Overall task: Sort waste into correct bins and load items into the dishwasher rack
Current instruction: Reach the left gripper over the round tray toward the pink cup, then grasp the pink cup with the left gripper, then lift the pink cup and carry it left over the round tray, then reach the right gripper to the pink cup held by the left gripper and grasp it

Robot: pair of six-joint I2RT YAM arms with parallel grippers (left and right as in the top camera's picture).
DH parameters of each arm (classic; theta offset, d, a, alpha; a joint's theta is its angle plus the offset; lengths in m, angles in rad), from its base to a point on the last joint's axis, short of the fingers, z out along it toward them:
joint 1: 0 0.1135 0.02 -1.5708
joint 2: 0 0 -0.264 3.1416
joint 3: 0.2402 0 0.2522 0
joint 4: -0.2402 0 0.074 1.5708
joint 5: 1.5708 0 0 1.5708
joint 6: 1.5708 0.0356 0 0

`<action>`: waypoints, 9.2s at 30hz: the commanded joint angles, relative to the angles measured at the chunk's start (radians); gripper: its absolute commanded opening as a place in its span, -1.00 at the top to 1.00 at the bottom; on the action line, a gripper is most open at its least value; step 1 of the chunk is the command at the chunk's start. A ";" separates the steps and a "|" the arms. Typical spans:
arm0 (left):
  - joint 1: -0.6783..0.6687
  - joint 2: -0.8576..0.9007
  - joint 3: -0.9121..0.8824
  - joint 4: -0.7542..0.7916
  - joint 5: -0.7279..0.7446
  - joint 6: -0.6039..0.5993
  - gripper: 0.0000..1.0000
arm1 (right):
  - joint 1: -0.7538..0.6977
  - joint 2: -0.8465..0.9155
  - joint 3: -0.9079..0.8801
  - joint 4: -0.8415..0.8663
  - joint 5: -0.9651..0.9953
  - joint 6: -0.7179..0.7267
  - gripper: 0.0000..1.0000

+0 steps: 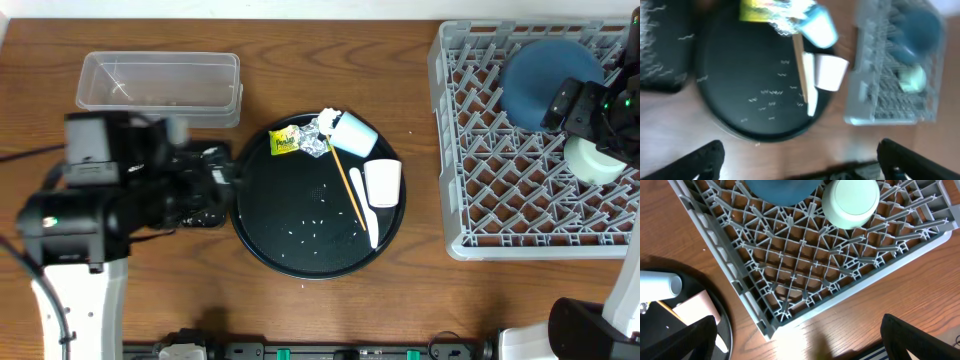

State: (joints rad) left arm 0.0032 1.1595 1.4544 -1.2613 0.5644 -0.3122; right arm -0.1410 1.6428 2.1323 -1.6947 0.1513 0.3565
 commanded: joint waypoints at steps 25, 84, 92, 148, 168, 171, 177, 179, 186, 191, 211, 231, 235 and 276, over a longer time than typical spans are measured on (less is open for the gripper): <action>-0.428 0.505 0.002 0.517 0.004 0.238 -0.95 | -0.002 -0.002 -0.003 -0.003 0.013 0.013 -0.98; -0.611 0.818 0.002 0.663 0.031 0.323 -0.96 | -0.002 -0.002 -0.003 -0.003 0.014 0.013 -0.99; -0.610 0.818 0.002 0.628 0.030 0.323 -0.73 | -0.002 -0.002 -0.003 -0.003 0.013 0.013 -0.98; -0.579 0.245 0.003 0.494 0.092 -0.063 0.88 | -0.002 -0.002 -0.003 -0.003 0.014 0.013 -0.98; -0.563 0.062 0.003 0.653 0.483 -0.225 0.87 | 0.029 -0.002 -0.006 -0.003 -0.843 -0.152 -0.98; -0.521 0.062 0.003 0.705 0.482 -0.274 0.88 | 0.080 -0.002 -0.010 -0.004 -0.929 -0.177 -0.99; -0.297 0.067 0.003 0.687 0.480 -0.339 0.88 | 0.115 -0.002 -0.014 0.005 -1.112 -0.159 -0.98; -0.217 0.070 0.003 0.689 0.524 -0.373 0.87 | 0.105 -0.002 -0.014 0.015 -1.204 -0.160 -0.98; -0.076 0.073 0.003 0.837 0.672 -0.515 0.88 | 0.095 -0.002 -0.047 0.111 -1.379 -0.092 -0.98; -0.067 0.074 0.003 0.948 0.692 -0.722 0.88 | 0.099 -0.002 -0.177 0.212 -1.538 -0.066 -0.99; -0.180 0.077 -0.269 1.061 0.560 -0.894 0.88 | 0.039 -0.002 -0.649 0.538 -1.709 -0.101 -0.98; -0.373 0.180 -0.344 1.542 0.486 -1.136 0.88 | 0.100 -0.002 -0.649 0.514 -1.709 -0.072 -0.99; -0.398 0.199 -0.344 1.615 0.458 -1.179 0.88 | 0.113 -0.002 -0.649 0.513 -1.709 -0.072 -0.98; -0.494 0.299 -0.344 1.725 0.388 -1.213 0.88 | 0.116 -0.002 -0.649 0.514 -1.690 -0.008 -0.35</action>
State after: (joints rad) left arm -0.4866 1.4570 1.1057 0.4648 0.9577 -1.5227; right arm -0.0303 1.6428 1.4830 -1.1820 -1.4910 0.3450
